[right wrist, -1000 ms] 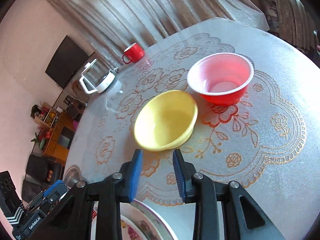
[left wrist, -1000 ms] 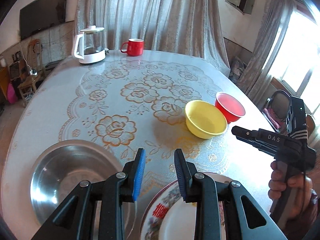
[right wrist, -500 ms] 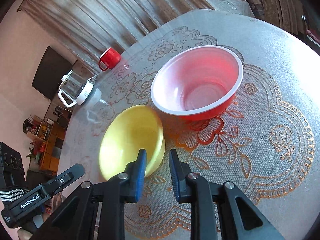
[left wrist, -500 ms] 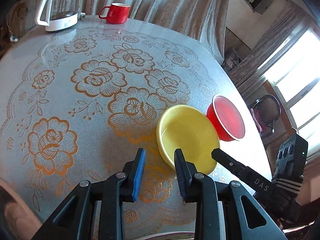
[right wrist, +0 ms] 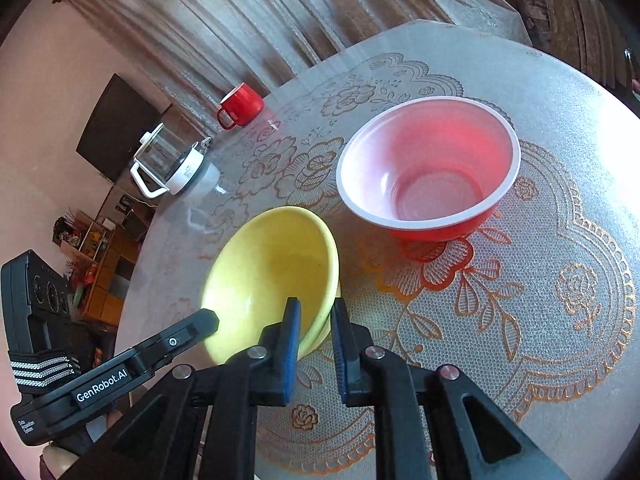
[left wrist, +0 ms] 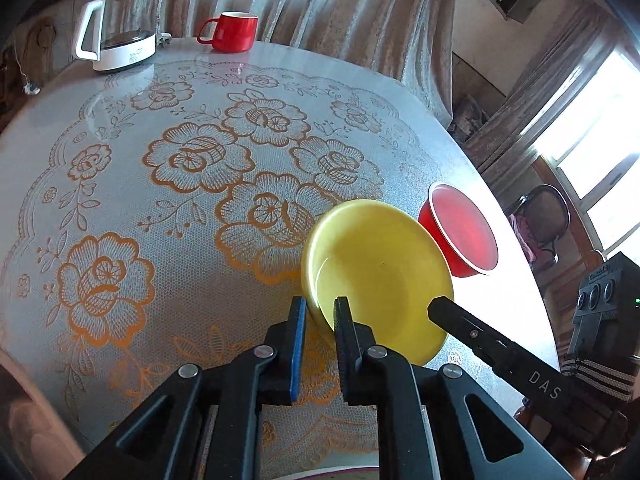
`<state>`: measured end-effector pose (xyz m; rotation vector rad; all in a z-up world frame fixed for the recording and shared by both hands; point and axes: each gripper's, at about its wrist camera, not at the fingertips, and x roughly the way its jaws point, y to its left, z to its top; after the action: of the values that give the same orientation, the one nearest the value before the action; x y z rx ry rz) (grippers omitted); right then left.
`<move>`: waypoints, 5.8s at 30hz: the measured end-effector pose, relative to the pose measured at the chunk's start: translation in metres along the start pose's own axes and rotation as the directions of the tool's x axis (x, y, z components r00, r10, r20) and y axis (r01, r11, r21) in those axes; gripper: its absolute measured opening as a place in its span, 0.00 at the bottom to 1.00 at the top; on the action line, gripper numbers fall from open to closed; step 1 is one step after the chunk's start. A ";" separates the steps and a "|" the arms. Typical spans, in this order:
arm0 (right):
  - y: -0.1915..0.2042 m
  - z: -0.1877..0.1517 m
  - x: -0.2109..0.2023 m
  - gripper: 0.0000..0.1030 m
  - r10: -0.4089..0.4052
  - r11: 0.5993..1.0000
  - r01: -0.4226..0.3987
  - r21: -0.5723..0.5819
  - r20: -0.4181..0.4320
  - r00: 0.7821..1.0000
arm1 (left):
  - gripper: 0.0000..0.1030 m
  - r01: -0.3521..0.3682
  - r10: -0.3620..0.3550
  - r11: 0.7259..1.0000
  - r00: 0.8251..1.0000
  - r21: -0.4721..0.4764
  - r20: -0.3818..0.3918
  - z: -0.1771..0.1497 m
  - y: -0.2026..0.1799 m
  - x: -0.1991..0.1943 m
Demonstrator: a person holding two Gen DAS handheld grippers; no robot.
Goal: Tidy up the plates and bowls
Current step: 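Lift the yellow bowl with the right gripper, then carry the yellow bowl over the steel bowl and lower it inside, then open the right gripper to release the yellow bowl in the steel bowl, then withdraw the right gripper and move it toward the red plastic bowl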
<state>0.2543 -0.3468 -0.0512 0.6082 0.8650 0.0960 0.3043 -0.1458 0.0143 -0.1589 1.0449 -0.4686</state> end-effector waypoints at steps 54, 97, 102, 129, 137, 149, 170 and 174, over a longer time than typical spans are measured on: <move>0.211 -0.127 0.025 0.14 0.151 0.911 -0.224 -0.345 -0.224 0.963 | 0.14 -0.113 0.191 0.941 0.956 -0.319 0.223 -0.153 0.167 -0.170; 0.232 -0.144 0.045 0.15 -0.029 0.873 -0.060 -0.485 -0.173 0.985 | 0.16 -0.271 0.325 0.934 0.915 -0.233 0.241 -0.149 0.170 -0.151; 0.232 -0.145 0.042 0.21 -0.026 0.871 -0.057 -0.488 -0.162 0.986 | 0.17 -0.266 0.324 0.935 0.912 -0.236 0.252 -0.152 0.169 -0.153; 0.235 -0.152 0.030 0.25 0.033 0.847 -0.141 -0.513 -0.214 0.976 | 0.29 -0.317 0.375 0.921 0.881 -0.226 0.290 -0.155 0.159 -0.167; 0.251 -0.155 0.044 0.25 0.030 0.830 -0.182 -0.528 -0.283 0.959 | 0.29 -0.321 0.410 0.897 0.862 -0.305 0.299 -0.162 0.174 -0.181; 0.259 -0.179 0.041 0.27 0.084 0.801 -0.298 -0.519 -0.395 0.915 | 0.29 -0.312 0.410 0.894 0.858 -0.321 0.310 -0.168 0.181 -0.193; 0.157 -0.112 -0.041 0.28 0.094 0.913 -0.132 -0.387 -0.115 0.989 | 0.40 -0.291 0.273 0.957 0.907 0.009 0.320 -0.133 0.075 -0.161; 0.125 -0.100 -0.053 0.28 0.068 0.938 -0.088 -0.335 -0.073 0.995 | 0.40 -0.289 0.257 0.955 0.919 0.065 0.300 -0.122 0.055 -0.147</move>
<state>0.1662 -0.2143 0.0029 0.3170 0.8582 0.3305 0.1544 -0.0202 0.0510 0.0174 0.7370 -0.2368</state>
